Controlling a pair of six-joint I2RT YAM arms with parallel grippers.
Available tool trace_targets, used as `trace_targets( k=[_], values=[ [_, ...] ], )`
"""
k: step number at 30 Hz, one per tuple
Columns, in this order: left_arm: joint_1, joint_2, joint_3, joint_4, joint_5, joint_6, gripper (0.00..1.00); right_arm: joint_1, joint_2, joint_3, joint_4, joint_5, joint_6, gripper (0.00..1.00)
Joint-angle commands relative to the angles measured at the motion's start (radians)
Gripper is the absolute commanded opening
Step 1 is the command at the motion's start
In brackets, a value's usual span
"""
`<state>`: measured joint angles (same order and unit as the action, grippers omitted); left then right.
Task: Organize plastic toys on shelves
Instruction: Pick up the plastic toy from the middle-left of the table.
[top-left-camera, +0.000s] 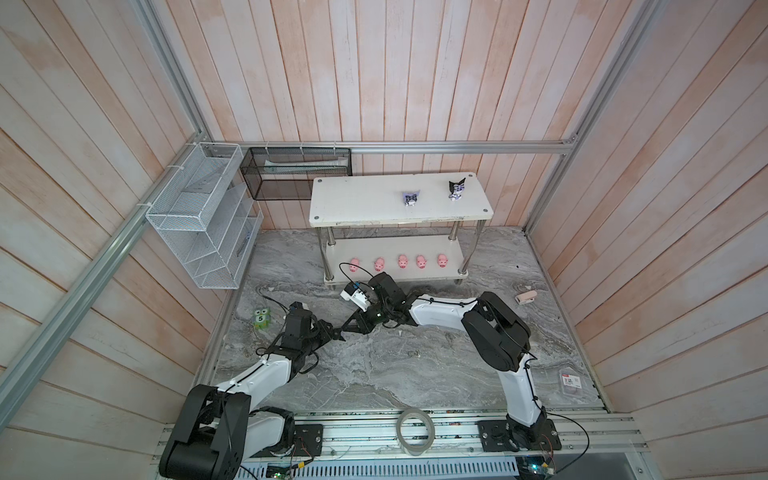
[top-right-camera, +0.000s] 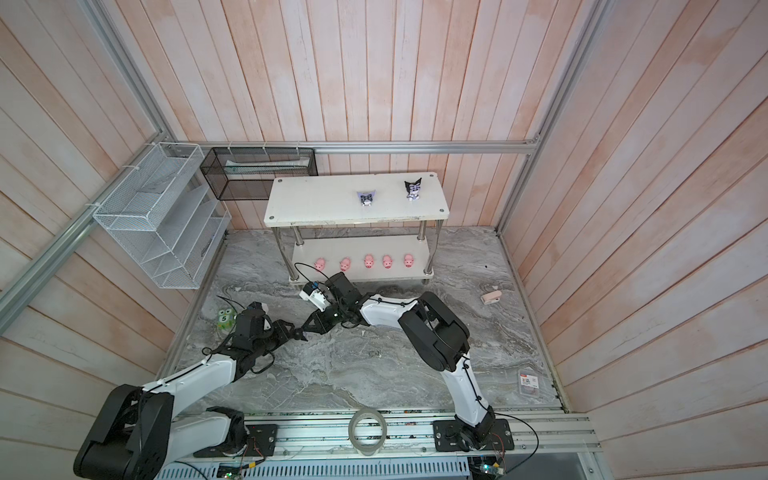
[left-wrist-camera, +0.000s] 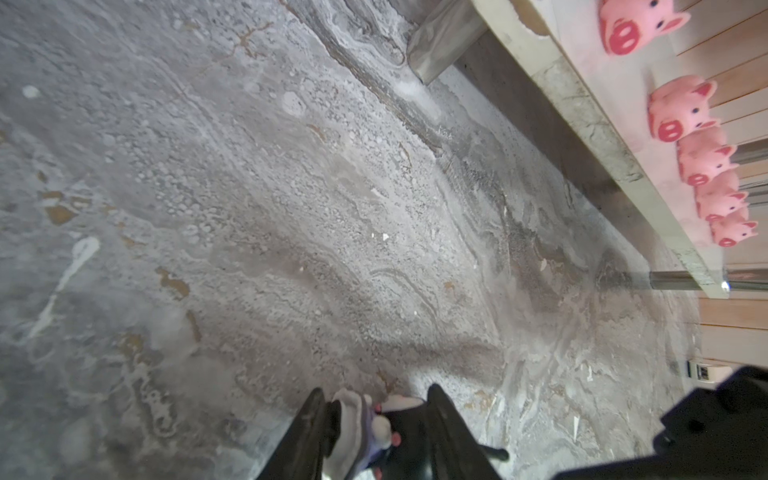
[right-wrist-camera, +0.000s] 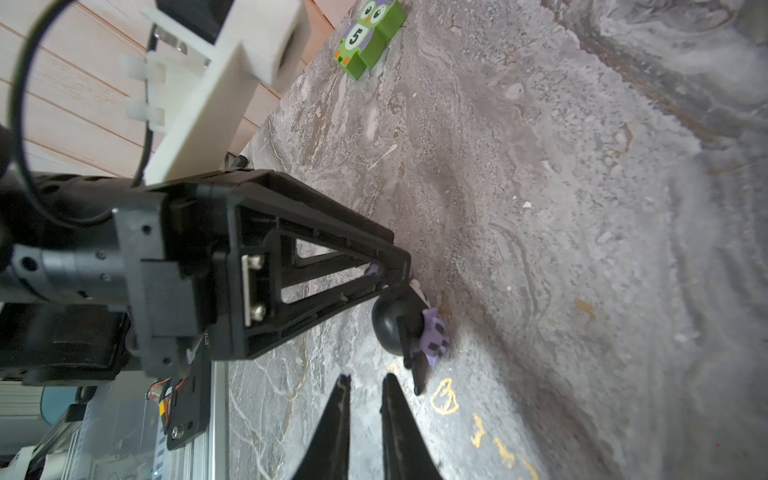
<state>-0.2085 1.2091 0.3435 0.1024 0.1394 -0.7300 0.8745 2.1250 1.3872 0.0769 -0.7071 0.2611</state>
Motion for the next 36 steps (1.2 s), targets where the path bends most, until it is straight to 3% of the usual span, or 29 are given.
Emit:
trace_targets(
  k=[1,26,31,36],
  values=[
    [0.004,-0.017,-0.021,0.025,0.017,-0.006,0.42,0.009,0.029,0.036,-0.030,0.012,-0.013,0.21],
    [0.004,-0.008,-0.026,0.037,0.038,-0.012,0.42,0.021,0.099,0.111,-0.086,0.012,-0.052,0.21],
    [0.004,-0.010,-0.027,0.042,0.044,-0.016,0.41,0.024,0.102,0.113,-0.083,0.011,-0.056,0.16],
    [0.003,-0.012,-0.026,0.041,0.047,-0.019,0.42,0.023,0.108,0.125,-0.088,0.012,-0.059,0.03]
  ],
)
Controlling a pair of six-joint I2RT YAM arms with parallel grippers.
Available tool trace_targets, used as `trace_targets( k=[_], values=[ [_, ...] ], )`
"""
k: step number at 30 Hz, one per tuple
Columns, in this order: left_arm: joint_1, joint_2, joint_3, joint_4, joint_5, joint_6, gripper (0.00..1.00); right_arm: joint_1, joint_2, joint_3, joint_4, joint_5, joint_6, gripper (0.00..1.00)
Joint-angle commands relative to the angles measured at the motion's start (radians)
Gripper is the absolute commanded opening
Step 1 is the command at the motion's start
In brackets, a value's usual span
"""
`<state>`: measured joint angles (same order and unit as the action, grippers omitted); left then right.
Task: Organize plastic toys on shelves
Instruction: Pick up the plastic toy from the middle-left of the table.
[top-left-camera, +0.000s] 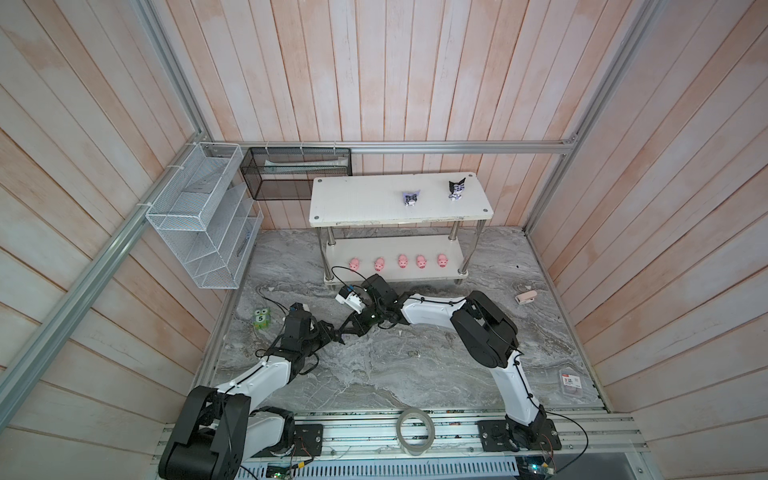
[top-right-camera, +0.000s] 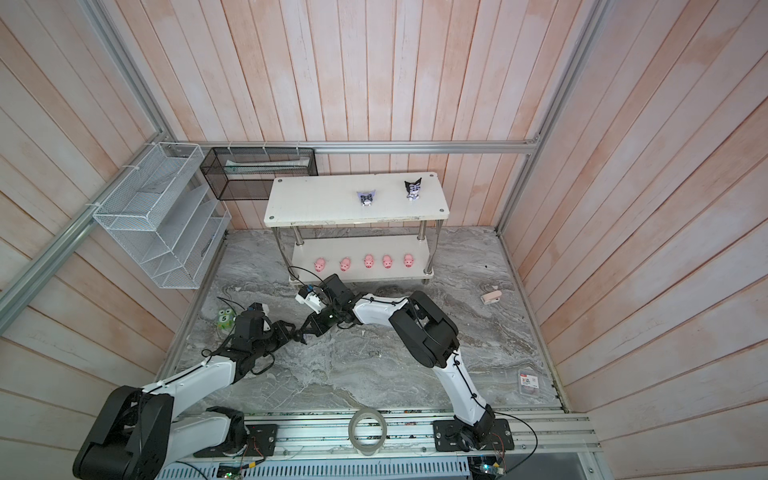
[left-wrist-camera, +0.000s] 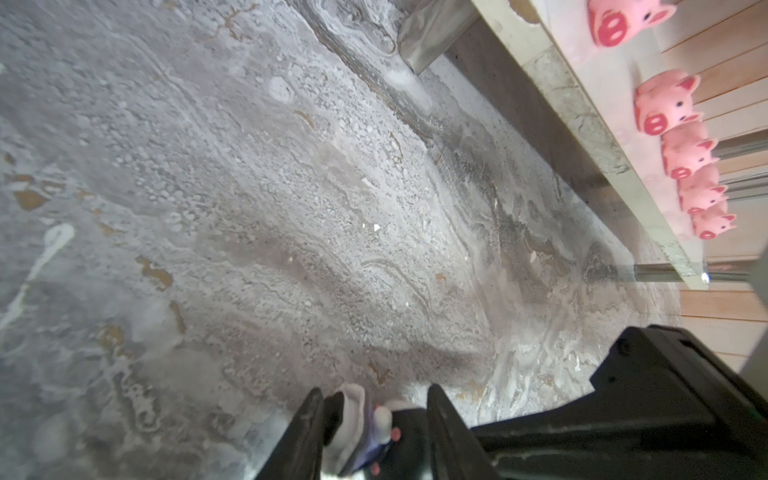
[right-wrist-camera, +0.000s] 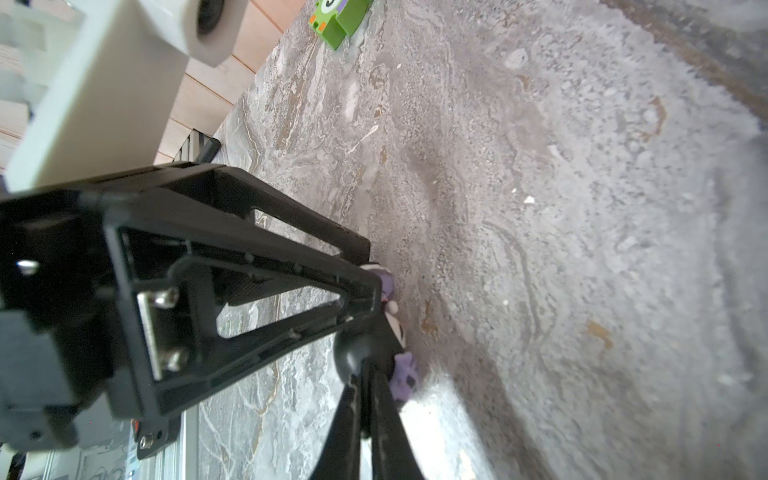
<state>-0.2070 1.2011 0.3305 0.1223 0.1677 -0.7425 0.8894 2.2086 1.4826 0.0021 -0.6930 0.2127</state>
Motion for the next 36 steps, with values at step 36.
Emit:
trace_targets(
  k=[36],
  values=[
    [0.005,-0.175,0.055,0.194,0.724,0.119,0.68,-0.089,-0.543,-0.252,-0.385,-0.137,-0.565,0.00]
  ],
)
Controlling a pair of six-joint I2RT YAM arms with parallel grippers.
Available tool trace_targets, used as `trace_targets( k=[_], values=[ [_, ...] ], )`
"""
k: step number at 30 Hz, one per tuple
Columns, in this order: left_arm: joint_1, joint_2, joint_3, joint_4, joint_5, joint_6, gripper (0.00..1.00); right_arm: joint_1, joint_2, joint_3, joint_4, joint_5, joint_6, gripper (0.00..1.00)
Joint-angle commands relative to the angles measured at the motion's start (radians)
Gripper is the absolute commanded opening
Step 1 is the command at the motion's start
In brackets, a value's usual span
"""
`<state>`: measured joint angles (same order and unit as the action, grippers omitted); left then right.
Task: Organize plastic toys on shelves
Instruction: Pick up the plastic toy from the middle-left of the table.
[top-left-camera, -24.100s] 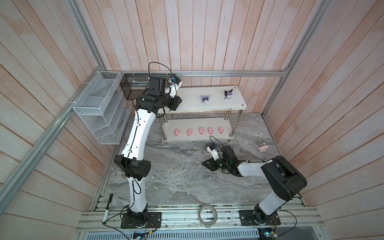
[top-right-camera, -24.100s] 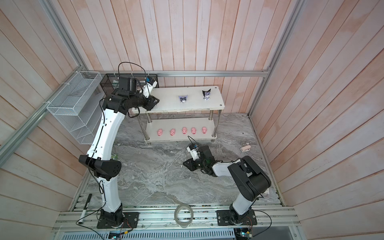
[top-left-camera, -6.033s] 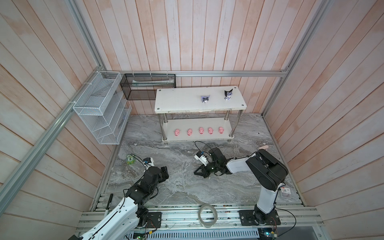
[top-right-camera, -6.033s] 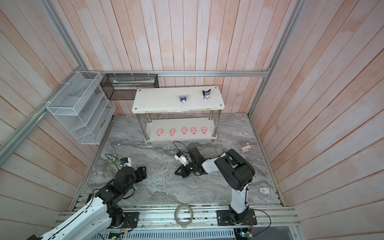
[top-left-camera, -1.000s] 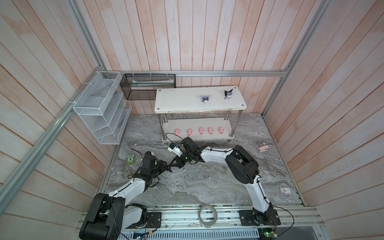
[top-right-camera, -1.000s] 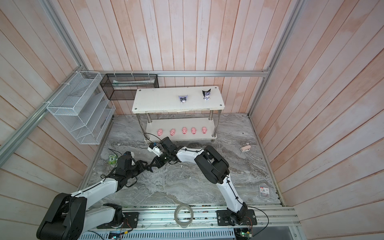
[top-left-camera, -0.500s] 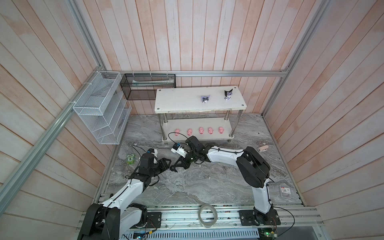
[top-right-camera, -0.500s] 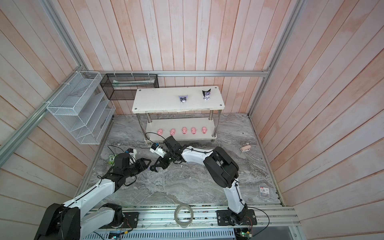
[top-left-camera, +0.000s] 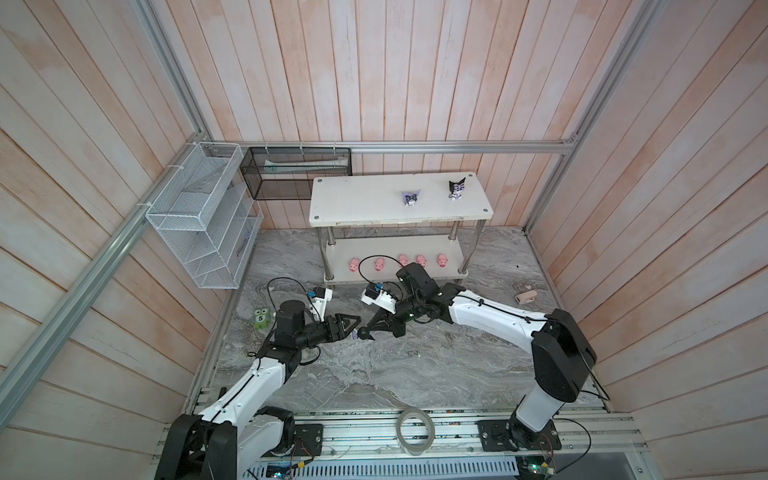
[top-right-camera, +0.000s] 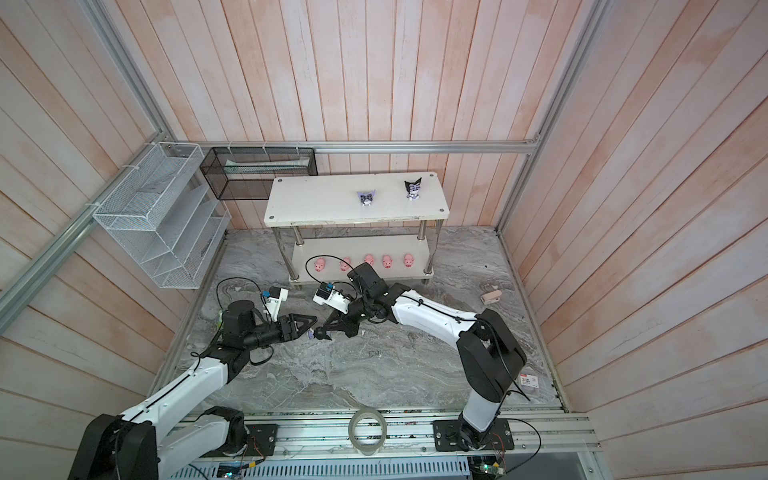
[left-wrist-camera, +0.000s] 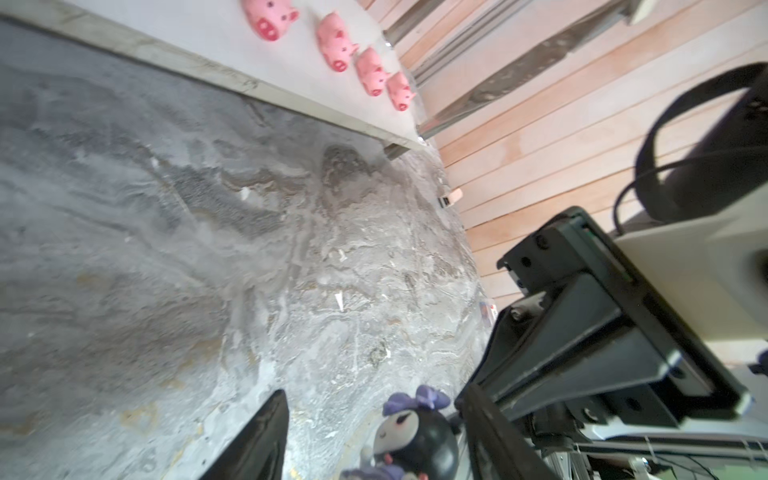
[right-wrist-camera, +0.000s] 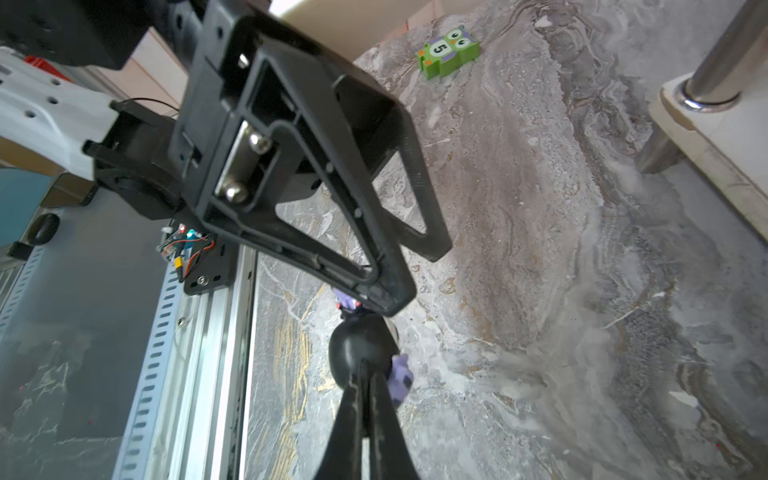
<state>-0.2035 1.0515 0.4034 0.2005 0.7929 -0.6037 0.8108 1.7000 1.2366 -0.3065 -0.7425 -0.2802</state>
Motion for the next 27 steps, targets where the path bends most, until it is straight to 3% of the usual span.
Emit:
trace_targets(
  k=[1,5,10,20,27],
  values=[
    [0.001,-0.029,-0.024,0.147,0.122,-0.034,0.68,-0.010,-0.045,-0.006,-0.088,-0.104,-0.084,0.00],
    [-0.018,-0.052,-0.035,0.232,0.189,-0.076,0.69,-0.010,-0.099,-0.009,-0.133,-0.210,-0.140,0.00],
    [-0.119,-0.083,-0.031,0.215,0.196,-0.054,0.70,-0.016,-0.173,-0.018,-0.155,-0.291,-0.200,0.00],
    [-0.217,-0.123,-0.045,0.269,0.250,-0.089,0.70,-0.040,-0.316,-0.097,-0.184,-0.349,-0.287,0.00],
    [-0.250,-0.116,-0.070,0.379,0.282,-0.150,0.70,-0.055,-0.286,-0.093,-0.237,-0.378,-0.348,0.00]
  ],
)
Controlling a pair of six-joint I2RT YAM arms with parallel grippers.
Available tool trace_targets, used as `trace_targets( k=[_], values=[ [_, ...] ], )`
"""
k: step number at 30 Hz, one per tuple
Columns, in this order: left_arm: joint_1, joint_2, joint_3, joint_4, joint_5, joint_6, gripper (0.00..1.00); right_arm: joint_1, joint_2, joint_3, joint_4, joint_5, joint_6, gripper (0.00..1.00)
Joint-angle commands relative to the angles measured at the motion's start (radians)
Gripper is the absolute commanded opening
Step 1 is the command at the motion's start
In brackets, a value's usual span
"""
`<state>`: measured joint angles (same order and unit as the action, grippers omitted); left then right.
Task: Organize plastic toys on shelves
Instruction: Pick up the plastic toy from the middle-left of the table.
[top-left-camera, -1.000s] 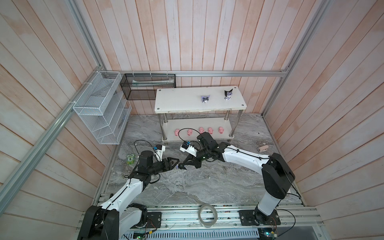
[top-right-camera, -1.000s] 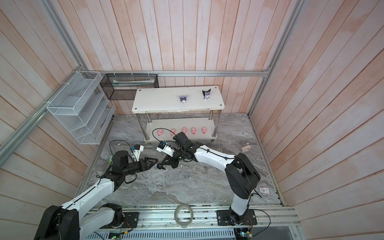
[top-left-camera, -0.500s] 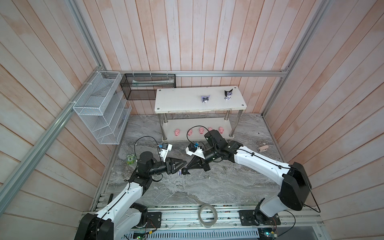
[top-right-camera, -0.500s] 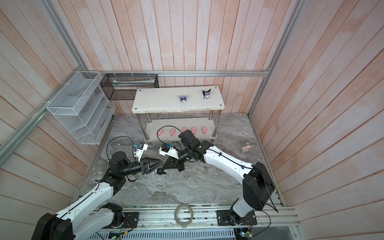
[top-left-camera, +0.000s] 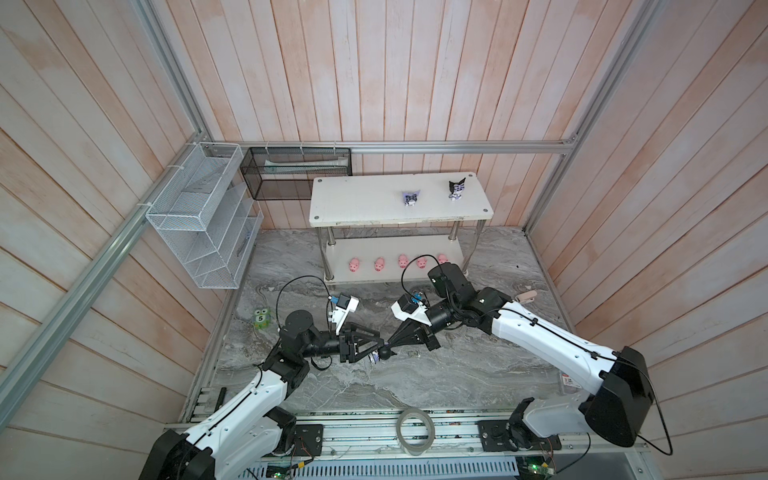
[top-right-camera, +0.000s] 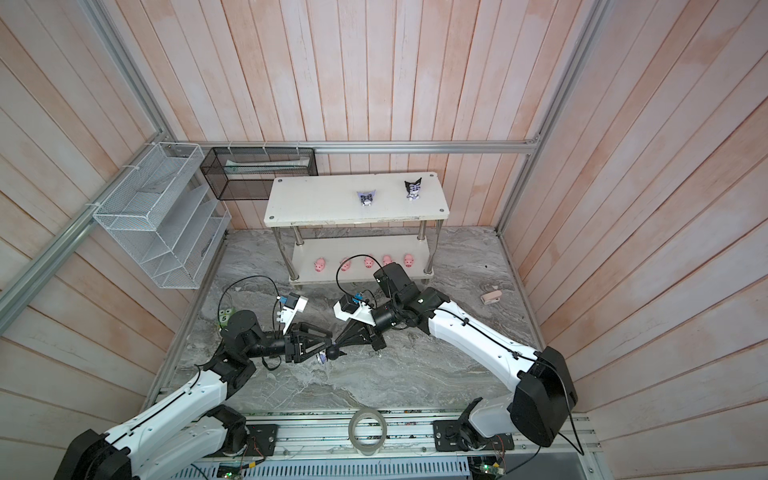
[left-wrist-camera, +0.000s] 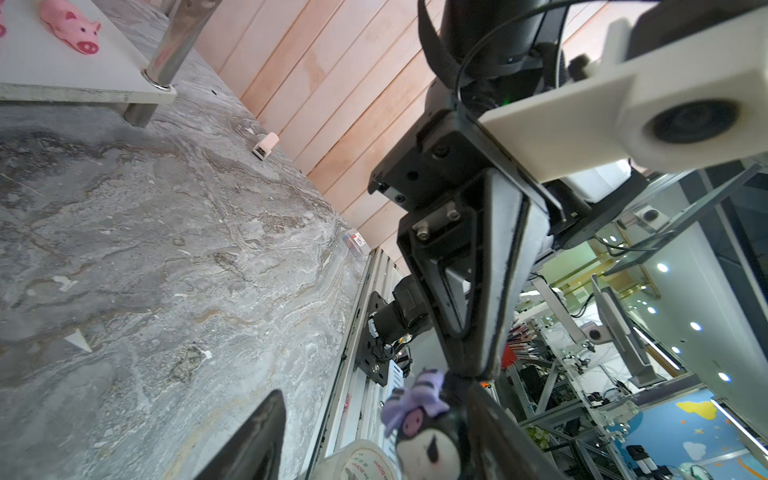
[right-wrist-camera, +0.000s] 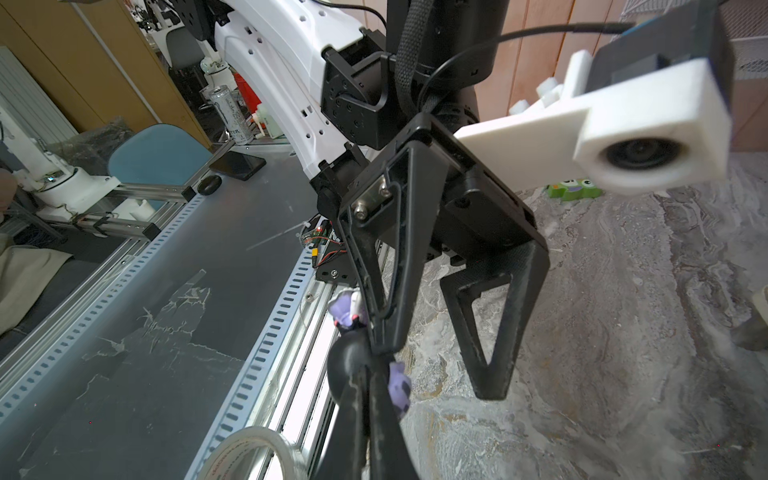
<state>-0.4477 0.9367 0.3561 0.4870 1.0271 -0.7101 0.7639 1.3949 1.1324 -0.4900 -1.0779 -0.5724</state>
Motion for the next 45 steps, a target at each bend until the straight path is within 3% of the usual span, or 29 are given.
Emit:
trace_targets(
  k=[1,11,26,36,45],
  values=[
    [-0.006,0.004,-0.026,0.115,0.057,-0.059,0.69,-0.011,0.027,0.018,-0.070,-0.042,-0.067,0.00],
    [-0.061,0.057,-0.037,0.193,0.087,-0.104,0.69,-0.056,0.090,0.070,-0.171,-0.069,-0.184,0.00],
    [-0.070,0.213,-0.007,0.306,0.121,-0.137,0.68,-0.060,0.126,0.146,-0.301,-0.081,-0.274,0.00],
    [-0.074,0.301,0.024,0.387,0.168,-0.166,0.58,-0.061,0.160,0.168,-0.344,-0.080,-0.308,0.00],
    [-0.080,0.313,0.049,0.317,0.186,-0.123,0.52,-0.073,0.194,0.191,-0.354,-0.061,-0.311,0.00]
  ],
)
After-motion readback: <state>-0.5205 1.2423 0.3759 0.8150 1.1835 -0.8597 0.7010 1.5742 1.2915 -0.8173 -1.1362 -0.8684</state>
